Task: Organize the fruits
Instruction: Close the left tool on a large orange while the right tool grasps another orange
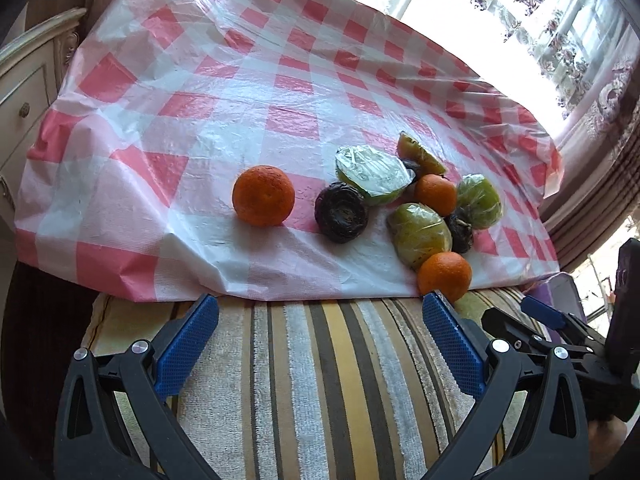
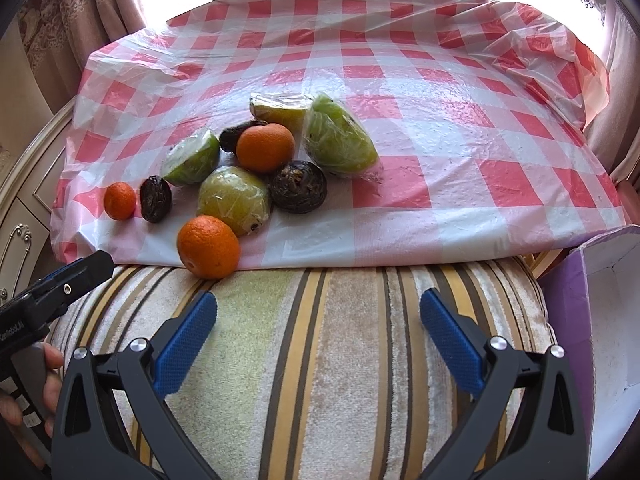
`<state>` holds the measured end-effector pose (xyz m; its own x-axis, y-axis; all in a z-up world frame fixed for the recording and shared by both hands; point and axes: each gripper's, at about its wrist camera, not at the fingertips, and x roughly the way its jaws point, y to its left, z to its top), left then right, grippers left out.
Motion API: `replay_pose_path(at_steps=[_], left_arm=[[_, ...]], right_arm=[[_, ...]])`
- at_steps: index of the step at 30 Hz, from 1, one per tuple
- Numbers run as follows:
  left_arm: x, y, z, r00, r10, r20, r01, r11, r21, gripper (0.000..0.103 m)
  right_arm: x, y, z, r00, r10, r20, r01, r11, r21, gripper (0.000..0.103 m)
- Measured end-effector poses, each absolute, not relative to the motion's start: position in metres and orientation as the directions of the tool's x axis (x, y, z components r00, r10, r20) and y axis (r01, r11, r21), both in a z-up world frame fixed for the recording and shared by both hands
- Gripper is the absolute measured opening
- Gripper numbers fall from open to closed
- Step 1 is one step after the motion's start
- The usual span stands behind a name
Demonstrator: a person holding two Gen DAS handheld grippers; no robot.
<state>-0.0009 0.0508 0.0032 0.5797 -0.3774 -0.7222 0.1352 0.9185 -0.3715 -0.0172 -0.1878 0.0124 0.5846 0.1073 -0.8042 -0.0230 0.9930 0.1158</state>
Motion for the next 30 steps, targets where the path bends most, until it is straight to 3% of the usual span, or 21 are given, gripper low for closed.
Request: replay_pose_path(at_steps=[4, 6, 13, 17, 22, 30], left_arm=[[0.0, 0.061, 0.014, 0.627, -0.379, -0.681, 0.137, 0.914, -0.382, 0.096], [0.003, 0.068, 0.02, 0.654, -0.38, -0.654, 0.14, 0.91, -0.39, 0.084], [0.02, 0.085, 0.02, 0.666, -0.336, -0.666, 0.114, 0.928, -0.355, 0.062], [0.03, 0.074, 0.021, 0.667, -0.271, -0.694, 0.125, 0.959, -0.254, 0.056], [0.048, 0.057, 0.015, 0.651, -0.196, -0.733, 0.136, 0.981, -0.141, 0.054], [0.058, 0.05, 0.004, 0.626, -0.165, -0.762, 0.145, 0.985, -0.095, 0.044]], right_arm=[[-0.015, -0.184, 0.026, 0.628, 0.156, -0.763, -0.058, 0.986, 0.154, 0.102], [-0.012, -0.185, 0.027, 0.625, 0.202, -0.754, -0.059, 0.975, 0.212, 0.102], [0.0, -0.166, 0.023, 0.595, 0.275, -0.756, -0.09, 0.957, 0.277, 0.101], [0.003, -0.154, 0.021, 0.593, 0.274, -0.757, -0.109, 0.959, 0.261, 0.088], [0.008, -0.148, 0.017, 0.581, 0.27, -0.767, -0.124, 0.962, 0.245, 0.082], [0.016, -0.139, 0.009, 0.545, 0.271, -0.793, -0.132, 0.962, 0.239, 0.063]])
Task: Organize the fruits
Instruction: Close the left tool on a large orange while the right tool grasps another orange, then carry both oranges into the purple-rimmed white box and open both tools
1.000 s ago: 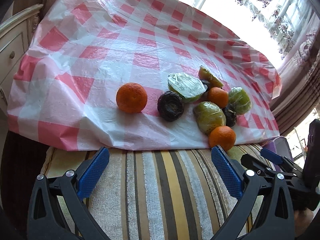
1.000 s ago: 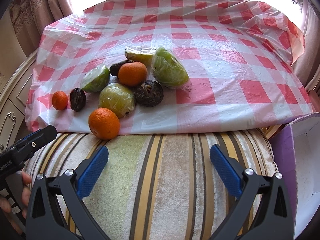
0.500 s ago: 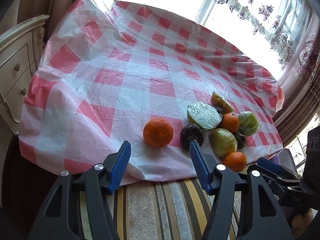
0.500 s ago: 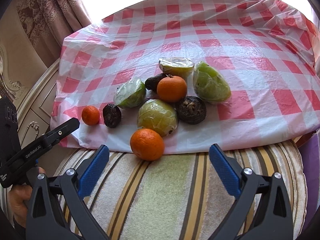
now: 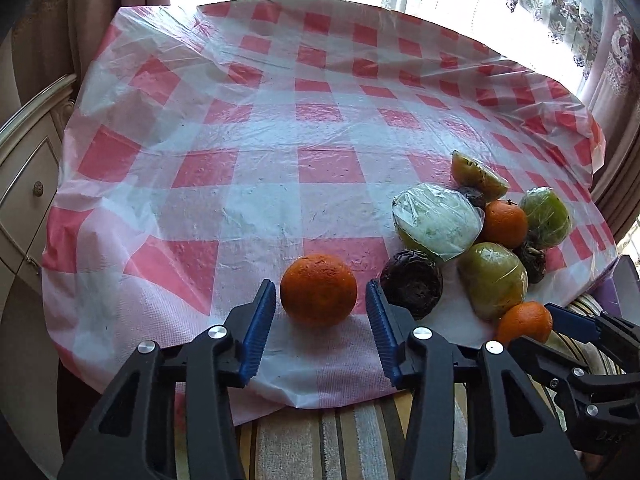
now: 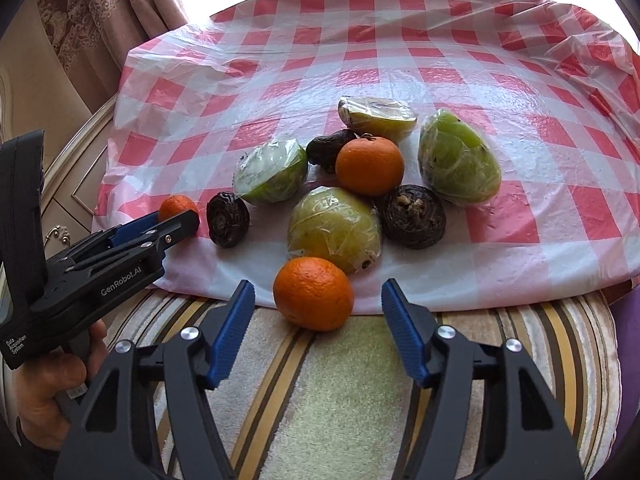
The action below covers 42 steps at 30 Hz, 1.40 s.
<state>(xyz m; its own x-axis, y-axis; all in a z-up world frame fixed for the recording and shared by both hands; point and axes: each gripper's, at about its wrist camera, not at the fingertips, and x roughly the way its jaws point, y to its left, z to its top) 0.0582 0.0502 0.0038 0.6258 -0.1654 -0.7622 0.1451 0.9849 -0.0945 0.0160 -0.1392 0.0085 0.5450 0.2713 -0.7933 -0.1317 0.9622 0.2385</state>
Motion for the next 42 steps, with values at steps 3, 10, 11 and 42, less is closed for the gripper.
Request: replay_pose_path(at_steps=[3, 10, 11, 42], left_arm=[[0.058, 0.052, 0.001, 0.623, -0.165, -0.764, 0.143, 0.985, -0.096, 0.037], [0.048, 0.053, 0.008, 0.649, -0.157, -0.744, 0.139, 0.987, -0.087, 0.035], [0.046, 0.052, 0.01, 0.655, -0.156, -0.739, 0.139, 0.987, -0.085, 0.035], [-0.005, -0.187, 0.056, 0.536, -0.455, -0.711, 0.636, 0.772, -0.015, 0.035]], right_arm=[[0.018, -0.133, 0.007, 0.53, 0.285, -0.798, -0.158, 0.958, 0.238, 0.05], [0.012, -0.134, 0.01, 0.535, 0.319, -0.782, -0.169, 0.948, 0.27, 0.041], [0.01, -0.136, 0.011, 0.537, 0.324, -0.779, -0.172, 0.946, 0.275, 0.041], [-0.083, -0.445, 0.023, 0.631, -0.085, -0.771, 0.333, 0.927, 0.171, 0.04]])
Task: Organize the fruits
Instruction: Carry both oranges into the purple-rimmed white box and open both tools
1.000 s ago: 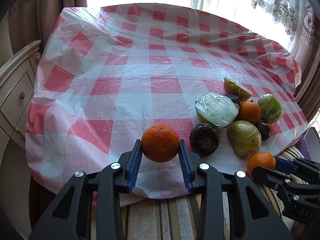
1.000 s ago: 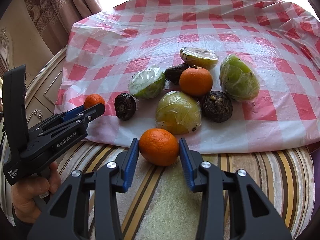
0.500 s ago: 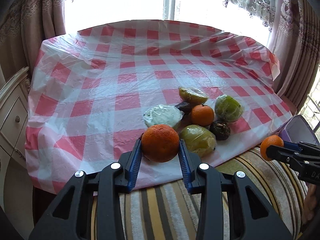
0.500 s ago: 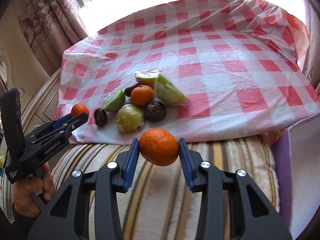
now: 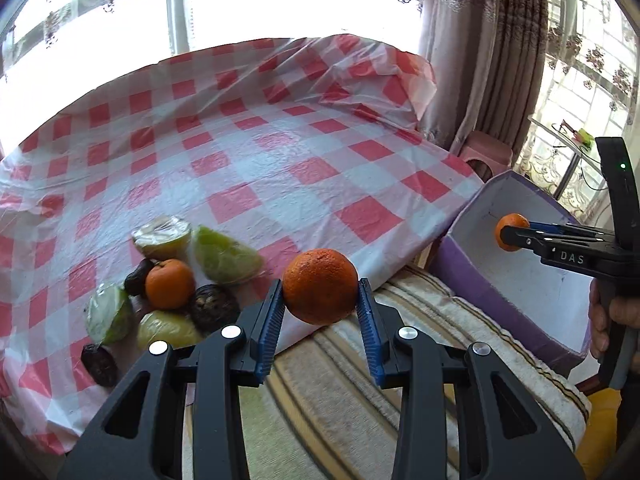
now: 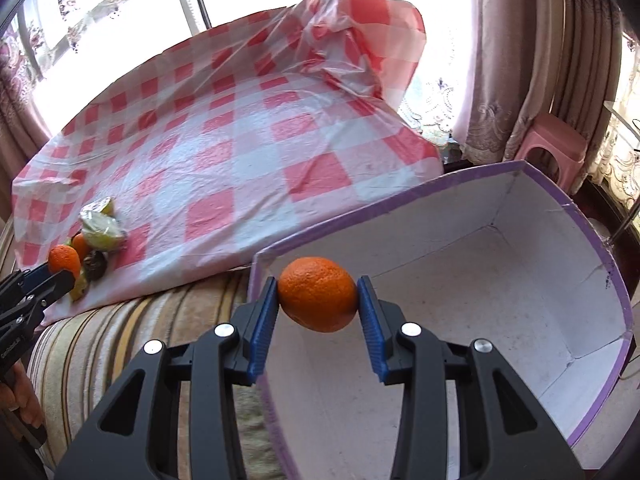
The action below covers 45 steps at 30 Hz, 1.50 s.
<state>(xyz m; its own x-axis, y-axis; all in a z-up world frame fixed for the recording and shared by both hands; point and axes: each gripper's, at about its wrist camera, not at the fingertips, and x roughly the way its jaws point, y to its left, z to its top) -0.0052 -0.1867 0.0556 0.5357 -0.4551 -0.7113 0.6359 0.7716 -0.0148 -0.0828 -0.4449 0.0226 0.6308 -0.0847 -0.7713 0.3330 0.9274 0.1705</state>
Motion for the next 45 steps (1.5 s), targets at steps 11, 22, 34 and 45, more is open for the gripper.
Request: replay_pose_path(at_steps=[11, 22, 34, 45], left_arm=[[-0.035, -0.342, 0.037, 0.413, -0.489, -0.768, 0.843, 0.523, 0.121, 0.035], [-0.065, -0.426, -0.024, 0.419, -0.326, -0.847, 0.897, 0.295, 0.33, 0.035], [-0.043, -0.432, -0.049, 0.467, -0.233, -0.853, 0.859, 0.348, 0.376, 0.043], [-0.027, -0.426, -0.04, 0.444, -0.254, -0.859, 0.855, 0.406, 0.323, 0.055]], right_arm=[[-0.072, -0.524, -0.019, 0.593, -0.049, -0.804, 0.481, 0.822, 0.305, 0.04], [-0.06, -0.562, -0.078, 0.522, 0.106, -0.846, 0.592, 0.669, 0.449, 0.041], [-0.049, -0.549, -0.093, 0.463, 0.088, -0.882, 0.609, 0.691, 0.389, 0.064], [-0.037, -0.525, -0.095, 0.463, 0.099, -0.881, 0.596, 0.701, 0.392, 0.072]])
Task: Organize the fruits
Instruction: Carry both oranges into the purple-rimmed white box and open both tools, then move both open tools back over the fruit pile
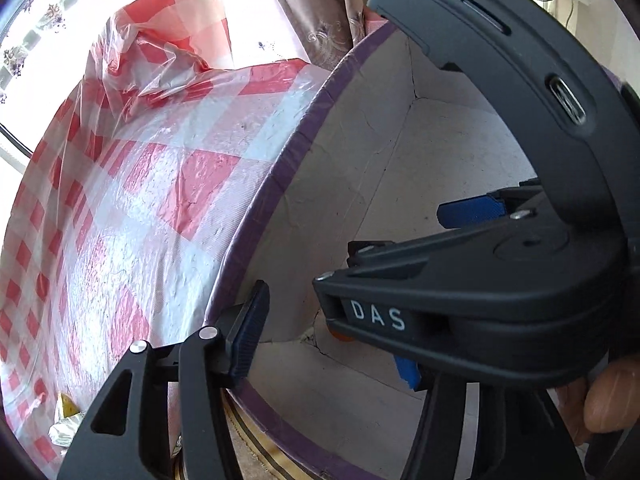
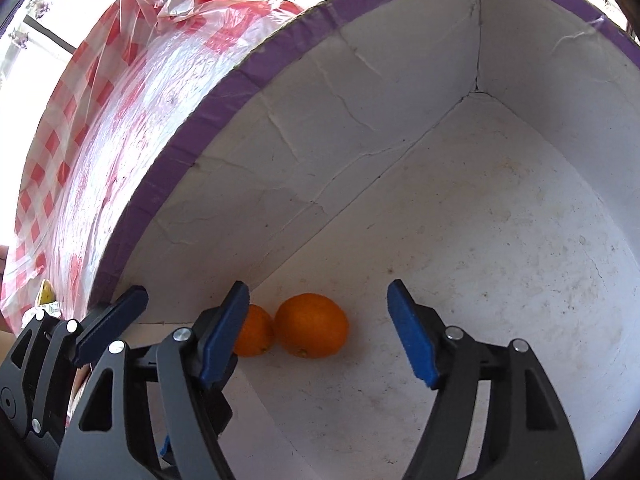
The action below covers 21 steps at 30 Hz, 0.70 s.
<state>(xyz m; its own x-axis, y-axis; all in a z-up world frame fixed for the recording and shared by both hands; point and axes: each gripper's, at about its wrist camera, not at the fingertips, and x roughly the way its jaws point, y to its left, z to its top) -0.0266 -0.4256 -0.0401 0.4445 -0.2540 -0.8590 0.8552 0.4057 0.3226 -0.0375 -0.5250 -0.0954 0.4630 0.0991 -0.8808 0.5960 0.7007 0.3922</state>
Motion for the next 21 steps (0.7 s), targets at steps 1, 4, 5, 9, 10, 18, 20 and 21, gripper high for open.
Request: replay_pose_path(at_steps=[1, 4, 5, 9, 10, 18, 20, 21], left_arm=[[-0.025, -0.425, -0.039, 0.439, -0.259, -0.86, 0.857, 0.408, 0.315, 0.055], [-0.022, -0.425, -0.037, 0.437, -0.261, -0.861, 0.857, 0.412, 0.309, 0.053], [-0.023, -0.425, -0.036, 0.434, -0.266, -0.861, 0.859, 0.41, 0.307, 0.053], [-0.029, -0.414, -0.013, 0.431, -0.35, -0.832, 0.866, 0.42, 0.272, 0.064], [-0.031, -0.409, -0.005, 0.432, -0.379, -0.818, 0.865, 0.43, 0.258, 0.069], [-0.032, -0.348, 0.049, 0.575, -0.525, -0.627, 0.773, 0.6, 0.206, 0.09], [-0.026, -0.332, 0.057, 0.589, -0.532, -0.608, 0.754, 0.633, 0.176, 0.09], [-0.024, -0.322, 0.061, 0.601, -0.536, -0.593, 0.739, 0.656, 0.156, 0.09]], right_arm=[[-0.038, -0.524, -0.094, 0.469, 0.093, -0.878, 0.602, 0.694, 0.395, 0.073], [-0.041, -0.522, -0.092, 0.486, 0.095, -0.869, 0.602, 0.684, 0.411, 0.074], [-0.04, -0.521, -0.092, 0.484, 0.091, -0.87, 0.602, 0.686, 0.407, 0.074], [-0.046, -0.526, -0.076, 0.519, 0.032, -0.854, 0.63, 0.66, 0.408, 0.08], [-0.053, -0.53, -0.071, 0.534, 0.01, -0.845, 0.641, 0.647, 0.413, 0.081], [-0.079, -0.53, -0.019, 0.608, -0.147, -0.78, 0.652, 0.653, 0.385, 0.095], [-0.083, -0.527, -0.004, 0.615, -0.191, -0.765, 0.654, 0.666, 0.36, 0.095], [-0.085, -0.524, 0.004, 0.626, -0.223, -0.748, 0.655, 0.671, 0.347, 0.096]])
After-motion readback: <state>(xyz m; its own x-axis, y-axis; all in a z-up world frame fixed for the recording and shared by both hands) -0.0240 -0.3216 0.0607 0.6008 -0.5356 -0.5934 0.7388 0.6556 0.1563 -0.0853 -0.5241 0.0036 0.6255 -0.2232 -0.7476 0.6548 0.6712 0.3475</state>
